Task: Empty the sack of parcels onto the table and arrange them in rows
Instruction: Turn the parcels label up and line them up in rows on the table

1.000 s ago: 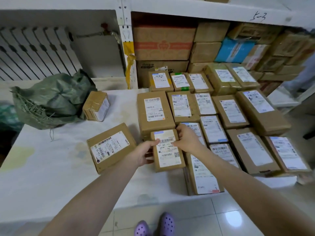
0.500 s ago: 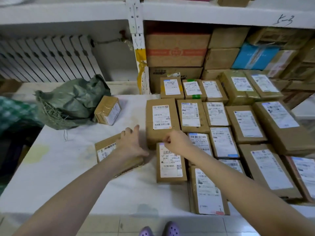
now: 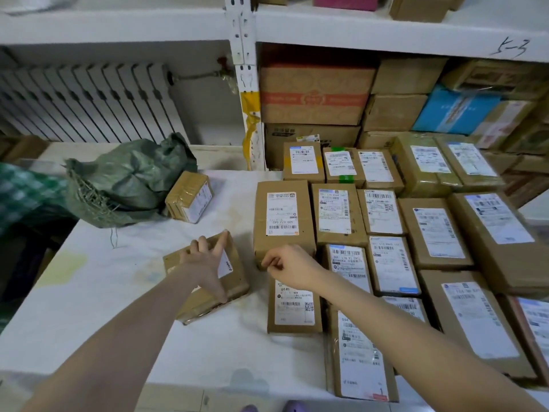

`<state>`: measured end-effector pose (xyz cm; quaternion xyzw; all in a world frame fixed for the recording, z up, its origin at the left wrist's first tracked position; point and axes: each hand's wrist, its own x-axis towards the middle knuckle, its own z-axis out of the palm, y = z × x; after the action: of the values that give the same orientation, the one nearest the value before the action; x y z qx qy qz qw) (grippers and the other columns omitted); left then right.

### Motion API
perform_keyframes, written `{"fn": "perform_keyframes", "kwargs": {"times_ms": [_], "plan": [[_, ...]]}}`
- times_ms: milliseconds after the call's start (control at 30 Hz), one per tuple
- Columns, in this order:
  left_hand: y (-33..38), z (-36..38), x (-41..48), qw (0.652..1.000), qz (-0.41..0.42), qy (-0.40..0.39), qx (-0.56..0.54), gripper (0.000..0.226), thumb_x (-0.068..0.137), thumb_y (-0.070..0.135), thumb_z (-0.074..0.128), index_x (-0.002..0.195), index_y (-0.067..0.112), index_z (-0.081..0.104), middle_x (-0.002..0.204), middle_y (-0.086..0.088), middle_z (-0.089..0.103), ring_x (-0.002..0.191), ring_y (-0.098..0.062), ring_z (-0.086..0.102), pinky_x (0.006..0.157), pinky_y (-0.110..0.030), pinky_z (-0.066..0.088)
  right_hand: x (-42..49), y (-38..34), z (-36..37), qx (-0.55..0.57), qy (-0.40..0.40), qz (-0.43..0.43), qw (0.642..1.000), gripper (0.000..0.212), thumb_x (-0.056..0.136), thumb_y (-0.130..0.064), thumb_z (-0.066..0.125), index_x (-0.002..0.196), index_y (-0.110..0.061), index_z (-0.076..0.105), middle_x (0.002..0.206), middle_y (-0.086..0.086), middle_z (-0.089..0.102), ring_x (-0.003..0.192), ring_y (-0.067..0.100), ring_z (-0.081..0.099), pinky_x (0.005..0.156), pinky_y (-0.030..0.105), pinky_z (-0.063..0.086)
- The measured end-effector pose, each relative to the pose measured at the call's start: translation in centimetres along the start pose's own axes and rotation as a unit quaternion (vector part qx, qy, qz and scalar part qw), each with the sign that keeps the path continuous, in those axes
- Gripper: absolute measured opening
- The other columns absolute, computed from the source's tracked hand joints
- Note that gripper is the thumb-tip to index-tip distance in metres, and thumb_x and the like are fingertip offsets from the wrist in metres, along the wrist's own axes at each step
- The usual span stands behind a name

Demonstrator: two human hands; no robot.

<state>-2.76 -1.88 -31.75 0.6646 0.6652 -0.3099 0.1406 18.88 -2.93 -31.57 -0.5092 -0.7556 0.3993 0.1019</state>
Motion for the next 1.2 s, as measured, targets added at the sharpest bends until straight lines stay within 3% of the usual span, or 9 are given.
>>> {"fn": "perform_keyframes", "kwargs": {"times_ms": [300, 400, 567, 700, 900, 967, 1033, 1100, 1200], "plan": [[-1.2, -4.5, -2.5, 0.995, -0.021, 0.095, 0.038, 0.142, 0.054, 0.067, 0.073, 0.149, 0.025, -0.024, 0.149, -0.028, 0.011, 0.139, -0.046, 0.015, 0.111, -0.046, 0.027, 2.5, -1.8, -1.7, 0.152, 0.112, 0.010, 0.982, 0.025, 0.089, -0.005, 0.058, 0.110, -0.011, 0.068, 0.094, -0.002, 0.065, 0.089, 0.012, 0.061, 0.079, 0.013, 0.047], [-1.0, -7.6, -4.0, 0.986, -0.034, 0.151, 0.066, 0.143, 0.053, 0.067, 0.075, 0.150, 0.025, -0.020, 0.150, -0.028, 0.010, 0.140, -0.047, 0.013, 0.114, -0.049, 0.023, 3.7, -3.3, -3.6, 0.260, 0.165, 0.054, 0.950, 0.032, 0.089, -0.013, 0.063, 0.121, -0.010, 0.059, 0.096, -0.002, 0.062, 0.096, 0.015, 0.060, 0.087, 0.026, 0.049], [-0.2, -11.8, -5.7, 0.975, -0.004, 0.223, -0.002, 0.145, 0.052, 0.066, 0.079, 0.150, 0.028, -0.021, 0.153, -0.026, 0.005, 0.143, -0.047, 0.005, 0.115, -0.050, 0.020, 5.2, -4.1, -6.5, 0.399, 0.064, 0.132, 0.905, 0.080, 0.079, -0.050, 0.072, 0.144, -0.021, 0.035, 0.134, -0.002, 0.045, 0.128, 0.021, 0.045, 0.105, 0.042, 0.041], [0.7, -13.5, -5.8, 0.954, 0.093, 0.285, -0.004, 0.143, 0.051, 0.066, 0.078, 0.149, 0.032, -0.020, 0.149, -0.019, 0.013, 0.140, -0.040, 0.015, 0.114, -0.047, 0.022, 5.6, -3.4, -7.8, 0.441, -0.006, 0.105, 0.891, 0.102, 0.057, -0.053, 0.083, 0.142, -0.024, 0.035, 0.132, 0.004, 0.056, 0.120, 0.026, 0.054, 0.100, 0.050, 0.046], [1.2, -13.8, -3.5, 0.921, 0.108, 0.351, -0.131, 0.136, 0.064, 0.053, 0.076, 0.144, 0.031, -0.031, 0.154, -0.011, -0.001, 0.147, -0.033, 0.001, 0.114, -0.062, 0.000, 6.2, -2.3, -9.0, 0.610, 0.067, 0.106, 0.783, 0.059, 0.075, -0.030, 0.072, 0.129, -0.014, 0.054, 0.118, 0.014, 0.066, 0.110, 0.031, 0.062, 0.085, 0.044, 0.055], [0.7, -14.1, -2.6, 0.867, 0.062, 0.376, -0.320, 0.127, 0.072, 0.040, 0.077, 0.148, 0.025, -0.024, 0.156, -0.012, -0.002, 0.146, -0.034, 0.007, 0.117, -0.057, 0.005, 6.6, -2.1, -9.5, 0.694, 0.105, 0.098, 0.705, 0.045, 0.084, -0.026, 0.064, 0.127, -0.015, 0.056, 0.118, 0.011, 0.066, 0.109, 0.029, 0.061, 0.083, 0.042, 0.053], [0.0, -15.0, -1.0, 0.752, 0.020, 0.286, -0.594, 0.122, 0.072, 0.039, 0.080, 0.153, 0.022, -0.010, 0.157, -0.013, 0.004, 0.145, -0.034, 0.017, 0.118, -0.051, 0.016, 7.0, -1.9, -9.8, 0.729, 0.139, 0.077, 0.666, 0.048, 0.083, -0.022, 0.065, 0.129, -0.017, 0.054, 0.120, 0.009, 0.065, 0.111, 0.026, 0.060, 0.081, 0.043, 0.053], [-0.2, -15.6, 0.9, 0.611, 0.053, 0.090, -0.785, 0.127, 0.059, 0.055, 0.084, 0.154, 0.024, 0.005, 0.159, -0.011, 0.017, 0.143, -0.032, 0.027, 0.114, -0.054, 0.023, 7.6, -1.9, -9.4, 0.731, 0.145, 0.032, 0.667, 0.063, 0.074, -0.021, 0.074, 0.132, -0.019, 0.052, 0.125, 0.009, 0.063, 0.116, 0.027, 0.057, 0.084, 0.046, 0.054], [0.2, -16.2, 3.0, 0.547, 0.128, -0.026, -0.827, 0.110, 0.050, 0.048, 0.088, 0.143, 0.022, 0.035, 0.142, -0.004, 0.051, 0.126, -0.026, 0.051, 0.108, -0.054, 0.032, 9.3, -2.2, -8.4, 0.709, 0.123, 0.013, 0.695, 0.075, 0.066, -0.019, 0.082, 0.134, -0.020, 0.051, 0.130, 0.011, 0.061, 0.118, 0.029, 0.057, 0.082, 0.046, 0.056]]}}
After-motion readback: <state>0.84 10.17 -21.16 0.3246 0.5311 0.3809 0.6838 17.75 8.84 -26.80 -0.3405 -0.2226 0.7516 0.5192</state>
